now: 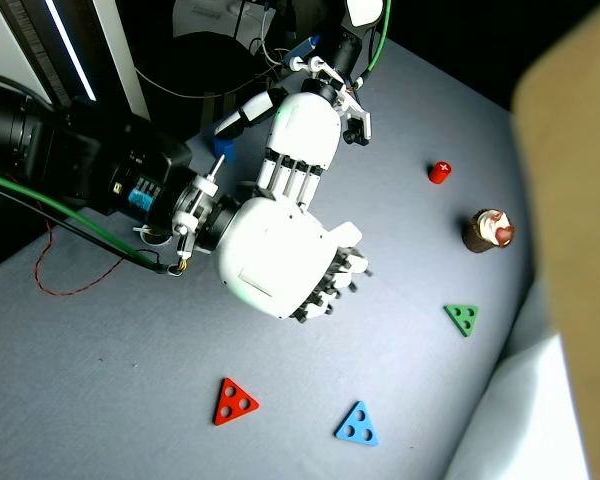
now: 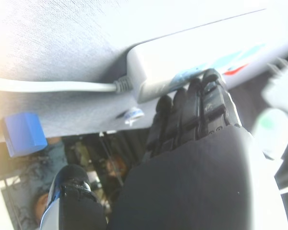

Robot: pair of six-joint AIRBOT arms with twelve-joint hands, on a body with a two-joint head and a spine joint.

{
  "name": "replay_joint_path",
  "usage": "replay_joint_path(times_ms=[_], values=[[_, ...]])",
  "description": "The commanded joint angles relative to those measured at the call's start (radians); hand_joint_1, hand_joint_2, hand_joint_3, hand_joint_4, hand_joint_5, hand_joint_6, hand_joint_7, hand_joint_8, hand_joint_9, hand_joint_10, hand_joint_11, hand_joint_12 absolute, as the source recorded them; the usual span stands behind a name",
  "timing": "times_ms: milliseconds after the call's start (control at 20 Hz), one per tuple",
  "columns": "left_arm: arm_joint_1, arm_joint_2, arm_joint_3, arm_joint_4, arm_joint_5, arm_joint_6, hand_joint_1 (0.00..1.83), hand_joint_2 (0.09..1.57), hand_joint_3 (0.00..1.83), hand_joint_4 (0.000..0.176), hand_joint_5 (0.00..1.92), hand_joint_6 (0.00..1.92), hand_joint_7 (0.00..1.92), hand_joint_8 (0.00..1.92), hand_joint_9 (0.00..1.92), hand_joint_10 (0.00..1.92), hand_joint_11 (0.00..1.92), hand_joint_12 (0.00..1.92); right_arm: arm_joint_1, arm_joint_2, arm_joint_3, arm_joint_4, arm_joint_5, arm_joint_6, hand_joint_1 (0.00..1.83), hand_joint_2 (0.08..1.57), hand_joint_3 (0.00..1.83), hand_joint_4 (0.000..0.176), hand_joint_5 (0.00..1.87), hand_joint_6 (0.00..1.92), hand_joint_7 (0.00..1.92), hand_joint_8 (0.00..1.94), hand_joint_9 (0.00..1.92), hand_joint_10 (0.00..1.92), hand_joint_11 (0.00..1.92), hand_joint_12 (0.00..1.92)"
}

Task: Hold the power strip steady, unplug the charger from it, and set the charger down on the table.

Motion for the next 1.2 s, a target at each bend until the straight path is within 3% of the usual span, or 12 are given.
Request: replay_joint_path(times_ms=[0, 250, 450, 700, 850, 1000, 1150], values=[[0.016, -0.028, -0.002, 0.025, -0.033, -0.024, 0.00, 0.94, 0.00, 0.000, 0.04, 0.00, 0.06, 0.00, 0.05, 0.00, 0.03, 0.02, 0.008, 0.017, 0.003, -0.054, 0.072, 0.014, 1.39, 1.07, 0.00, 0.000, 1.00, 0.99, 1.13, 0.56, 1.03, 1.02, 0.96, 0.75], [0.008, -0.024, 0.000, 0.023, -0.035, -0.023, 0.00, 0.93, 0.00, 0.000, 0.05, 0.00, 0.06, 0.00, 0.05, 0.00, 0.03, 0.02, 0.001, 0.078, -0.032, -0.249, 0.070, 0.014, 1.39, 1.06, 0.00, 0.000, 1.02, 0.94, 1.15, 0.54, 1.03, 1.02, 0.97, 0.75], [0.004, -0.021, -0.001, 0.019, -0.036, -0.023, 0.00, 0.93, 0.00, 0.000, 0.04, 0.01, 0.05, 0.01, 0.04, 0.00, 0.01, 0.01, -0.026, 0.158, -0.057, -0.353, -0.001, -0.014, 1.39, 1.06, 0.00, 0.000, 1.03, 0.92, 1.17, 0.50, 1.04, 1.01, 0.96, 0.75], [-0.002, -0.018, -0.002, 0.016, -0.036, -0.023, 0.00, 0.93, 0.00, 0.000, 0.04, 0.01, 0.06, 0.01, 0.05, 0.01, 0.03, 0.01, -0.100, 0.252, -0.094, -0.576, -0.059, -0.020, 1.39, 1.06, 0.00, 0.000, 1.04, 0.90, 1.16, 0.52, 1.04, 1.02, 0.95, 0.80], [-0.003, -0.015, -0.002, 0.015, -0.038, -0.023, 0.00, 0.92, 0.00, 0.000, 0.05, 0.01, 0.07, 0.01, 0.06, 0.01, 0.03, 0.02, -0.142, 0.298, -0.119, -0.701, -0.060, -0.020, 1.39, 1.07, 0.00, 0.000, 1.00, 0.94, 1.12, 0.62, 1.02, 1.05, 0.93, 0.82], [-0.003, -0.012, -0.002, 0.014, -0.039, -0.023, 0.00, 0.93, 0.00, 0.000, 0.04, 0.00, 0.06, 0.00, 0.05, 0.00, 0.02, 0.01, -0.198, 0.342, -0.165, -0.838, -0.047, -0.021, 1.39, 1.07, 0.00, 0.000, 1.01, 0.93, 1.12, 0.60, 1.02, 1.05, 0.92, 0.81], [-0.003, -0.010, -0.002, 0.014, -0.041, -0.021, 0.00, 0.93, 0.00, 0.000, 0.04, 0.00, 0.06, 0.00, 0.05, 0.00, 0.02, 0.01, -0.232, 0.370, -0.196, -0.883, -0.024, -0.023, 1.39, 1.08, 0.00, 0.000, 1.00, 0.95, 1.09, 0.65, 1.00, 1.08, 0.89, 0.87]])
